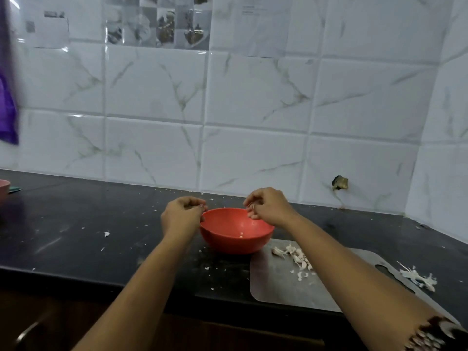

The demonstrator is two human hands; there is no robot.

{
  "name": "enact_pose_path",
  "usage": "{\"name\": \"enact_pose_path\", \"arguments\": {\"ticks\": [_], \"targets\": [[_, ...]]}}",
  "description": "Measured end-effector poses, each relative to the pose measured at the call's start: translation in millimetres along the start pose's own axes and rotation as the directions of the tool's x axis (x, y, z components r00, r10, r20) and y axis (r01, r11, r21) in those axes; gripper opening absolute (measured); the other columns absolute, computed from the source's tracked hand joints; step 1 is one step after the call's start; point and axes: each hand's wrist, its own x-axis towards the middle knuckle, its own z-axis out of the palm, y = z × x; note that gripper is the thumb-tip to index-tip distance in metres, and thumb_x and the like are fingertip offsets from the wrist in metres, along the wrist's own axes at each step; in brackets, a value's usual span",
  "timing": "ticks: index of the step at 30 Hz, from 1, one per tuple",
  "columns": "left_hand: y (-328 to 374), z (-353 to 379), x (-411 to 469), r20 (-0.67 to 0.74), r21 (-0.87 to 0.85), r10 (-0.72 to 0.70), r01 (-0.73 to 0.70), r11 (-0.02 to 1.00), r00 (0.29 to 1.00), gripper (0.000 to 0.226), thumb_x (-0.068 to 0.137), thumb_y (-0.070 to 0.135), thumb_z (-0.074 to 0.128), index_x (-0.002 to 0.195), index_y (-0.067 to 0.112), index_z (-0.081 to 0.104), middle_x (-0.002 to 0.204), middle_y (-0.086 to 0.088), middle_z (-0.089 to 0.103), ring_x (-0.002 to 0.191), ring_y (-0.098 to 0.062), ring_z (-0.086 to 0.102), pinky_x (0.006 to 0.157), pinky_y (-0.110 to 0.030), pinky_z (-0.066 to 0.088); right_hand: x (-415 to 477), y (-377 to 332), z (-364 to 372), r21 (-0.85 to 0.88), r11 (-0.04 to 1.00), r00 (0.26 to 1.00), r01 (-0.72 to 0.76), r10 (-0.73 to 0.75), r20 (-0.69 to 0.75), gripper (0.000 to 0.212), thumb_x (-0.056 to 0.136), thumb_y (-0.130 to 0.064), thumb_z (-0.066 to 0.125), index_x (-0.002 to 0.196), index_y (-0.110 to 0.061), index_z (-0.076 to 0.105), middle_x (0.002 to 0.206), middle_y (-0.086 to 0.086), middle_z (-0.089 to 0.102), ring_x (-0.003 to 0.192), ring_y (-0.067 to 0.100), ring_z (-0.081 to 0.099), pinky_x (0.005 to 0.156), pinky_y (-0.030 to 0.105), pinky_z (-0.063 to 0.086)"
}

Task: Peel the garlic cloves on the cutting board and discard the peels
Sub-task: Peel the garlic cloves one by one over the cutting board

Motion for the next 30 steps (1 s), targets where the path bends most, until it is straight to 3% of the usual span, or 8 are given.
{"name": "enact_pose_path", "arguments": {"ticks": [4, 8, 11, 14, 16, 18, 25, 30], "targets": [[12, 1, -6, 0.027, 0.079, 0.093, -0.095, 0.992, 0.995, 0.020, 0.085, 0.010, 0.065, 0.072, 0.025, 0.068, 0.072, 0.011, 0.071, 0.070, -0.011, 0.064, 0.073, -0.027, 0.052, -37, 14, -28, 0.150, 0.988, 0.997, -0.035, 0.044, -0.063, 0.019, 0.093, 0.003, 0.052, 0.091, -0.005, 0.069, 0.084, 0.012, 0.071, 0.072, 0.015, 0.070, 0.065, 0.019, 0.057], [26, 10, -18, 0.100, 0.096, 0.157, -0.166, 0.981, 0.983, 0.019, 0.085, 0.011, 0.065, 0.074, 0.025, 0.069, 0.070, 0.011, 0.071, 0.065, -0.005, 0.061, 0.074, -0.027, 0.052, -67, 42, -44, -0.111, 0.992, 0.999, -0.051, 0.050, -0.014, 0.017, 0.091, -0.002, 0.058, 0.091, -0.012, 0.072, 0.084, 0.002, 0.071, 0.072, 0.007, 0.064, 0.062, 0.009, 0.048], [37, 23, -33, 0.226, 0.125, 0.207, -0.239, 0.963, 0.952, 0.022, 0.083, 0.009, 0.066, 0.071, 0.026, 0.068, 0.074, 0.005, 0.072, 0.063, -0.007, 0.061, 0.068, -0.025, 0.051, -75, 54, -40, -0.291, 0.956, 0.996, -0.028, 0.051, 0.073, 0.015, 0.090, -0.011, 0.064, 0.101, -0.014, 0.073, 0.097, 0.000, 0.071, 0.081, 0.005, 0.060, 0.062, 0.002, 0.039], [46, 39, -51, 0.461, 0.279, 0.152, -0.305, 0.910, 0.874, 0.018, 0.081, 0.010, 0.067, 0.071, 0.025, 0.067, 0.071, 0.005, 0.071, 0.048, -0.009, 0.056, 0.056, -0.014, 0.047, -76, 58, -28, -0.365, 0.930, 0.986, -0.033, 0.091, 0.142, 0.026, 0.090, -0.029, 0.065, 0.115, -0.023, 0.070, 0.116, 0.004, 0.069, 0.101, 0.014, 0.062, 0.082, 0.020, 0.046], [43, 49, -59, 0.542, 0.430, 0.102, -0.380, 0.819, 0.834, 0.009, 0.082, 0.018, 0.065, 0.083, 0.027, 0.067, 0.077, 0.006, 0.072, 0.051, -0.009, 0.060, 0.065, -0.016, 0.050, -75, 59, -19, -0.453, 0.891, 0.982, -0.031, 0.111, 0.152, 0.029, 0.090, -0.036, 0.061, 0.119, -0.032, 0.067, 0.120, 0.007, 0.066, 0.122, 0.020, 0.051, 0.095, 0.030, 0.046], [36, 55, -64, 0.554, 0.517, 0.068, -0.407, 0.753, 0.830, 0.010, 0.085, 0.025, 0.063, 0.094, 0.025, 0.065, 0.075, 0.004, 0.072, 0.050, -0.008, 0.061, 0.072, -0.023, 0.054, -76, 56, -15, -0.527, 0.849, 0.987, -0.016, 0.098, 0.128, 0.029, 0.092, -0.036, 0.057, 0.120, -0.036, 0.065, 0.118, 0.010, 0.065, 0.128, 0.022, 0.044, 0.097, 0.034, 0.044], [25, 46, -52, 0.490, 0.659, -0.125, -0.273, 0.701, 0.863, 0.029, 0.094, 0.026, 0.057, 0.082, 0.003, 0.069, 0.073, -0.006, 0.074, 0.058, -0.018, 0.069, 0.069, -0.029, 0.059, -81, 52, -9, -0.588, 0.808, 0.998, 0.040, -0.010, 0.055, 0.020, 0.093, -0.025, 0.055, 0.107, -0.030, 0.068, 0.094, -0.001, 0.073, 0.103, 0.019, 0.061, 0.089, 0.030, 0.046], [31, 29, -37, 0.453, 0.675, -0.258, -0.138, 0.725, 0.854, 0.023, 0.091, 0.021, 0.065, 0.092, -0.002, 0.066, 0.067, -0.007, 0.069, 0.040, -0.012, 0.055, 0.058, -0.027, 0.055, -83, 53, -6, -0.652, 0.752, 0.995, 0.098, -0.069, 0.070, 0.032, 0.091, -0.010, 0.050, 0.114, -0.024, 0.067, 0.109, 0.006, 0.069, 0.107, 0.026, 0.059, 0.089, 0.032, 0.045]]}}
